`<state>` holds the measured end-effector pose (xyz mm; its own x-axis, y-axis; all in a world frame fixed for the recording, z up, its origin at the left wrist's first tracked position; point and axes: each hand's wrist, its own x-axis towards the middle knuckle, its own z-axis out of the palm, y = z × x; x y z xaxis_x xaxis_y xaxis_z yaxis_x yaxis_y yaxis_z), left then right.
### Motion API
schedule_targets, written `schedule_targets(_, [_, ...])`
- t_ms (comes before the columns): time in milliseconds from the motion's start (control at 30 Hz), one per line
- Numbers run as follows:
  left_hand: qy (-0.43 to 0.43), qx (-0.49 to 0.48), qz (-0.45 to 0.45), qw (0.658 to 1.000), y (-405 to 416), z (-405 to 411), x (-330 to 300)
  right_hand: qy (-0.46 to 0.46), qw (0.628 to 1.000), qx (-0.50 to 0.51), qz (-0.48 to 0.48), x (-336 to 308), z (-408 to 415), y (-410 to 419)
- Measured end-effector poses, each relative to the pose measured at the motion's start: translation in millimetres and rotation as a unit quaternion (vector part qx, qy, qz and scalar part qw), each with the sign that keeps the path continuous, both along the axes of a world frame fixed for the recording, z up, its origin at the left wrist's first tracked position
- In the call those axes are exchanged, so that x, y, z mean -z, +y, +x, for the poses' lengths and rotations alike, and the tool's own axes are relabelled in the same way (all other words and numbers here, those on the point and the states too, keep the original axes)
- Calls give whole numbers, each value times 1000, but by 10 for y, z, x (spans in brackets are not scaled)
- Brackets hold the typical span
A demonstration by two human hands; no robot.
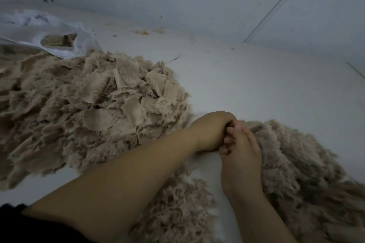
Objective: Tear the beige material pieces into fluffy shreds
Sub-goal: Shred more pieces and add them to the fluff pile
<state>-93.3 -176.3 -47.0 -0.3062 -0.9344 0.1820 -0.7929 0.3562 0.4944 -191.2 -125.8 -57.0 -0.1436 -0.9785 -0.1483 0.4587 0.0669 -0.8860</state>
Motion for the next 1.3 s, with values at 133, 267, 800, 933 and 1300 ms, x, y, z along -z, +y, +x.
schedule_targets(133, [116, -39, -6, 992, 120, 73, 90, -47, 999, -18, -12, -24, -11, 19])
schedule_targets(267, [159, -97, 26, 982, 256, 217, 121, -140, 990, -27, 7, 82, -59, -19])
schedule_targets(800, [469, -172, 64, 864, 878, 440, -61, 167, 981, -87, -45, 71, 14, 79])
schedule_targets(933, [459, -192, 15, 867, 871, 391, -67, 247, 957, -99, -111, 57, 29, 113])
schedule_targets(1300, [443, -156, 71, 880, 946, 447, -74, 184, 961, -173, -116, 89, 25, 111])
